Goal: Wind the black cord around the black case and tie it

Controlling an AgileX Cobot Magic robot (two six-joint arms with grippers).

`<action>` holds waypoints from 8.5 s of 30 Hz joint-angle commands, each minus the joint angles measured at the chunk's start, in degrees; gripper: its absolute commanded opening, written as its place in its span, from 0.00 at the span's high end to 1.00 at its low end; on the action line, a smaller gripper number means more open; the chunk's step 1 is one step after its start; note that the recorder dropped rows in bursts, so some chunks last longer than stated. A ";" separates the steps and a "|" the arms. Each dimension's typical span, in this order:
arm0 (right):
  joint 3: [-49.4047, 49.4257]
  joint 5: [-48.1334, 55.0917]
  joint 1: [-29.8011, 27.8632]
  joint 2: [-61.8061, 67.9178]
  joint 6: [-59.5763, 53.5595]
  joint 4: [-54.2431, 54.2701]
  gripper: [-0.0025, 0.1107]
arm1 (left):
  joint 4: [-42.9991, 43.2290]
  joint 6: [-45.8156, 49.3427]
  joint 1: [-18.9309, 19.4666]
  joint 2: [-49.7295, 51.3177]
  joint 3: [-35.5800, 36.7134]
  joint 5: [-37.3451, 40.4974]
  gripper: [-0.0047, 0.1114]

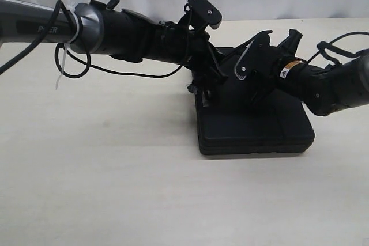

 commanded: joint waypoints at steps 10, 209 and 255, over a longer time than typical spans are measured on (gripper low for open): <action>-0.41 8.93 0.01 -7.85 8.74 0.12 0.94 | -0.43 7.06 -0.03 -0.07 -0.40 7.88 0.96; -1.81 40.92 -14.65 -11.24 13.04 23.06 0.94 | 13.60 4.40 -3.38 5.71 -11.65 1.82 0.80; -1.81 41.01 -14.65 -11.24 13.04 23.57 0.94 | 6.39 18.69 -3.40 8.88 -11.65 -0.32 0.71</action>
